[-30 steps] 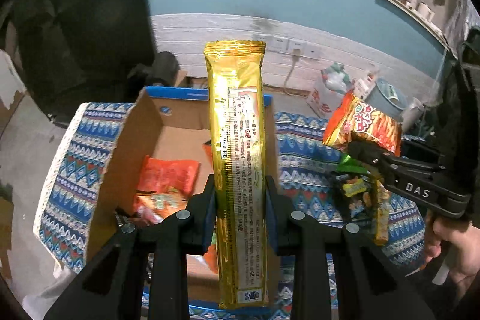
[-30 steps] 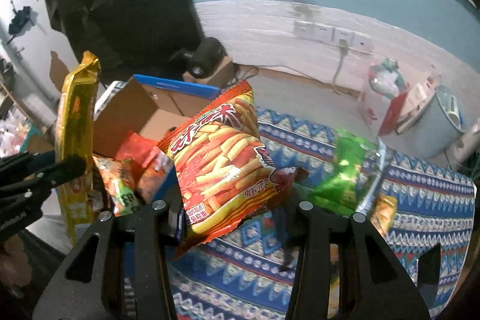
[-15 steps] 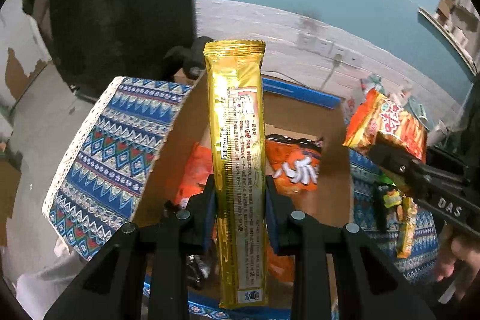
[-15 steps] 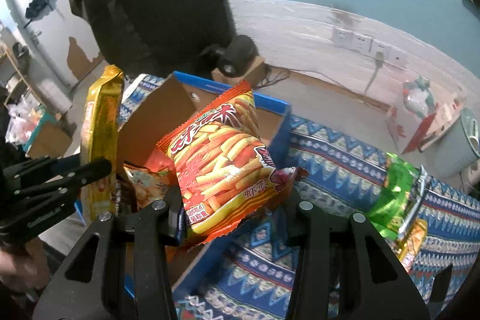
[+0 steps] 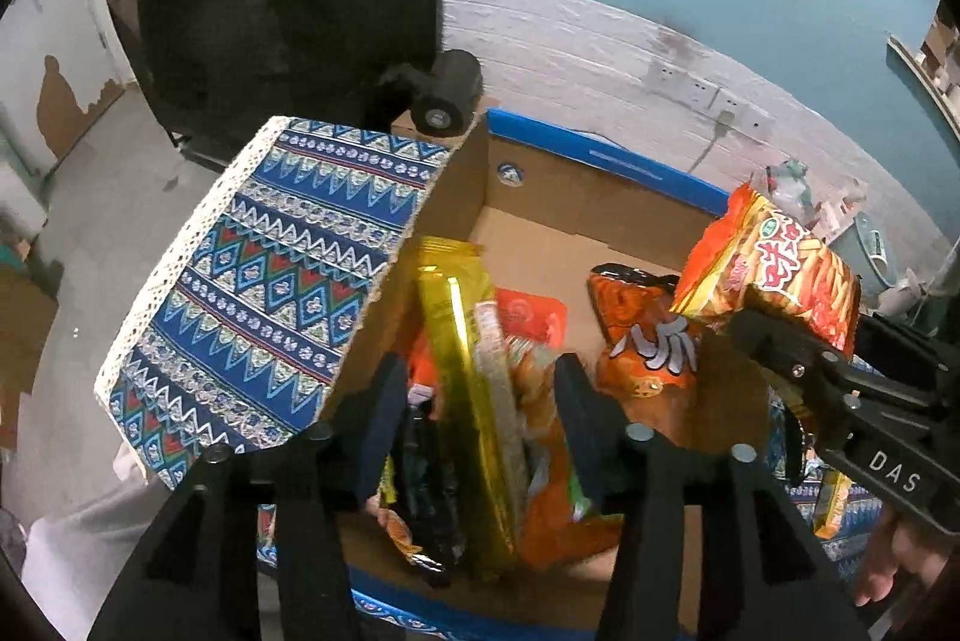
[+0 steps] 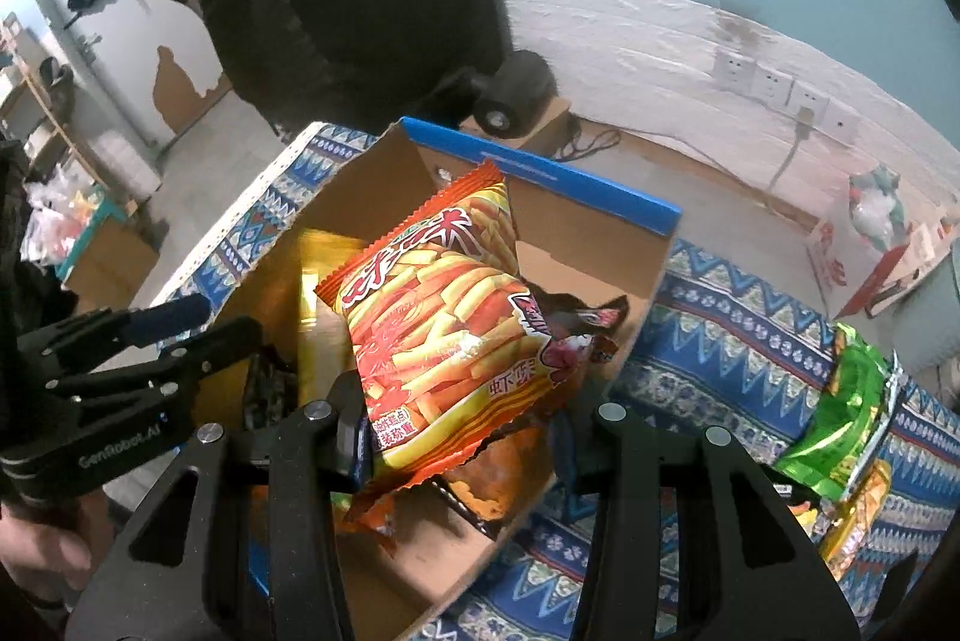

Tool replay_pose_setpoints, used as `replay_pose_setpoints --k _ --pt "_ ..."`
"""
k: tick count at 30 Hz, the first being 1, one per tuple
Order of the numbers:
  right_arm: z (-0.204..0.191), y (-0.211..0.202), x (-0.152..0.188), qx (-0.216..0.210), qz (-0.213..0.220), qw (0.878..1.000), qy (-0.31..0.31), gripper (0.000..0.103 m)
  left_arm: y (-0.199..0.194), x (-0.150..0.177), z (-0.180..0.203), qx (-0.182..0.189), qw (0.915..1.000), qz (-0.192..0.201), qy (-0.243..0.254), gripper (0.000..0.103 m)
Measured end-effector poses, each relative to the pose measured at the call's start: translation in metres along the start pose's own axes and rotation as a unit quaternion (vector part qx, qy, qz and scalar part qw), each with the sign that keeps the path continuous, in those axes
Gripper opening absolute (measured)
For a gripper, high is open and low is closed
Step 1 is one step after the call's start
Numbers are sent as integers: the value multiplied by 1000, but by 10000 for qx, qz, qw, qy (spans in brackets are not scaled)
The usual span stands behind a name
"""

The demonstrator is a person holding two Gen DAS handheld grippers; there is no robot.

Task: Organize snacks
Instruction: 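Release the orange packet in the box while the left tool releases the gold bar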

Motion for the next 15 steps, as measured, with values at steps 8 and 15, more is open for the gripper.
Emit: replay_pose_setpoints --k 8,15 --pt "-13 15 0 -136 -154 9997 -90 45 5 5 -3 0 9999 -108 61 55" --pt "-7 13 1 -68 -111 9999 -20 58 3 6 3 55 9998 -124 114 60"
Point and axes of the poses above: each gripper's, at about its wrist camera, not at the fingertips, and y roughly the way its jaws point, z to its right, x to its underside, the point moved 9 cm from there along y, roughly the way its jaws point, and after that the axes turned 9 degrees about -x, right-handed, at the moved point
